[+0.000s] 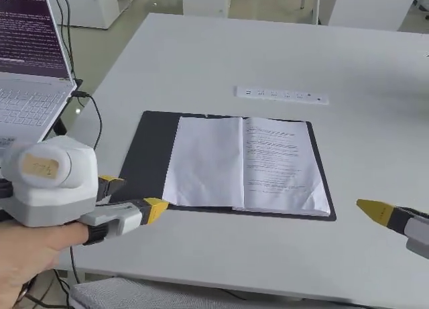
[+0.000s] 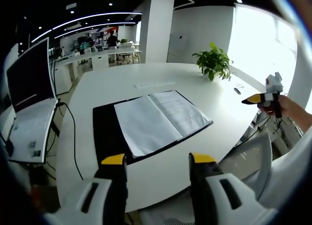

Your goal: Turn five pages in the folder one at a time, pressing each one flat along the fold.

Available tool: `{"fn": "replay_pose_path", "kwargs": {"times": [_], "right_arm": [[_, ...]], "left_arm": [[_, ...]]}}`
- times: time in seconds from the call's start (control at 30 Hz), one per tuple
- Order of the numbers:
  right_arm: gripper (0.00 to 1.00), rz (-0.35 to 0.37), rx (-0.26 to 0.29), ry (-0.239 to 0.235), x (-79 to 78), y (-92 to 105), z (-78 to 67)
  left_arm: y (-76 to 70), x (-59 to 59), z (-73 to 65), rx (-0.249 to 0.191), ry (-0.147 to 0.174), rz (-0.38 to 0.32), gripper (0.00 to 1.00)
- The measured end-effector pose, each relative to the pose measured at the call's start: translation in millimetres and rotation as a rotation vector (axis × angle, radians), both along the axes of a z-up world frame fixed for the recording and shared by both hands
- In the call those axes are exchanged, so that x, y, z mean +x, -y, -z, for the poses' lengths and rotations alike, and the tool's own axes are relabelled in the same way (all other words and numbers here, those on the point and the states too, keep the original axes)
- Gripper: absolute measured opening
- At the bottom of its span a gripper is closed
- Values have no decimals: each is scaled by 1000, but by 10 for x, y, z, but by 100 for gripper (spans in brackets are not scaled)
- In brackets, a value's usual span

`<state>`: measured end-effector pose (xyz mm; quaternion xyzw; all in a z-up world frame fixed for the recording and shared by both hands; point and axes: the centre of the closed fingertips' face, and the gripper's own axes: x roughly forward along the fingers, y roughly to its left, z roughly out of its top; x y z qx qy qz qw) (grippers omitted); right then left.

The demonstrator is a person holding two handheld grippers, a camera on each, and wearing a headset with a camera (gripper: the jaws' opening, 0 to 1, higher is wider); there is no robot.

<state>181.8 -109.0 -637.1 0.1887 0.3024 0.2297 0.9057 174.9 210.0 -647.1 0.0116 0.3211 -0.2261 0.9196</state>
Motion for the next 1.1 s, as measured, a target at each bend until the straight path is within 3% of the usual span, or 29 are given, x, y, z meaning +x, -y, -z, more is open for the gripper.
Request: {"fn": "replay_pose_path", "kwargs": {"times": [0.3,0.43,0.53,0.93,1.0,1.1], "right_arm": [[50,6,11,-14,113,-16,163],[50,9,11,-17,148,-17,236],[50,12,10,-25,161,-9,298],[50,32,20,-63,203,57,579],[50,33,19,-60,216,61,600],[49,35,20,-66,225,67,623]], "left_arm": [[453,251,199,-17,16,57,48],[713,410,356,-17,23,85,48],[954,537,469,-49,11,102,48],[1767,936,857,29,56,238,49],[1912,978,926,33,41,255,49],[2069,1047,1007,42,46,270,49]]}}
